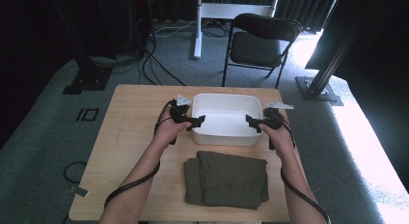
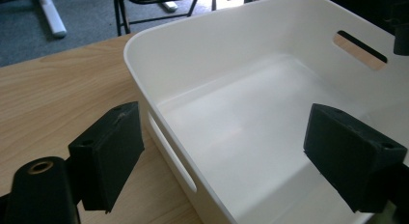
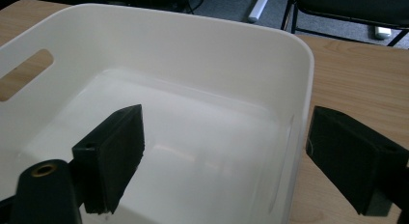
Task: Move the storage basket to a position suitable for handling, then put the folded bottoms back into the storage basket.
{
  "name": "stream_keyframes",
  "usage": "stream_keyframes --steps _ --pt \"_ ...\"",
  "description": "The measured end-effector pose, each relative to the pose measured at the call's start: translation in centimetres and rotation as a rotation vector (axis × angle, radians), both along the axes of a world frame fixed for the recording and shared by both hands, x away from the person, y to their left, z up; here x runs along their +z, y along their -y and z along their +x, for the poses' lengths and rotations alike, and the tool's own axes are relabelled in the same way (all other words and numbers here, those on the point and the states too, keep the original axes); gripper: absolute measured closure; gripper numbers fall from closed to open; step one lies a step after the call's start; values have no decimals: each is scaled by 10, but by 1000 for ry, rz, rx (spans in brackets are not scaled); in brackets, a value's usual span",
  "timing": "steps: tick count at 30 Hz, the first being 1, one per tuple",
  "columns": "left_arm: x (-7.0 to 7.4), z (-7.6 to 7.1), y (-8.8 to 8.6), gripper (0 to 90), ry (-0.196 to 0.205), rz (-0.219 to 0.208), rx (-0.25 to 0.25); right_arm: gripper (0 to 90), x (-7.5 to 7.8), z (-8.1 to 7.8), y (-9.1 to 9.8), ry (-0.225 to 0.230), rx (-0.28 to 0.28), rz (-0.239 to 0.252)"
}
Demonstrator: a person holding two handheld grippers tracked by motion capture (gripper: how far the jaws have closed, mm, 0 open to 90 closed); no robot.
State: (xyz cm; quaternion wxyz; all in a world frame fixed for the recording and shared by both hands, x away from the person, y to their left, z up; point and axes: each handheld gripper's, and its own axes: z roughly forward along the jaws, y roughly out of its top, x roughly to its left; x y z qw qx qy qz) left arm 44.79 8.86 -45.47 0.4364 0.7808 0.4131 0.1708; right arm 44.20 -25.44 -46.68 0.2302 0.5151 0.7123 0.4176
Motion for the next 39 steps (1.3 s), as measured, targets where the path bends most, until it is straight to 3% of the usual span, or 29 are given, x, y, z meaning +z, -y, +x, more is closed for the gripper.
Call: stream_keyframes --steps 15,39 --pt "12 -29 -15 154 11 -58 -35 133 17 -27 6 47 21 14" --pt "5 -78 -12 154 31 -51 -114 133 14 -82 10 92 45 -4"
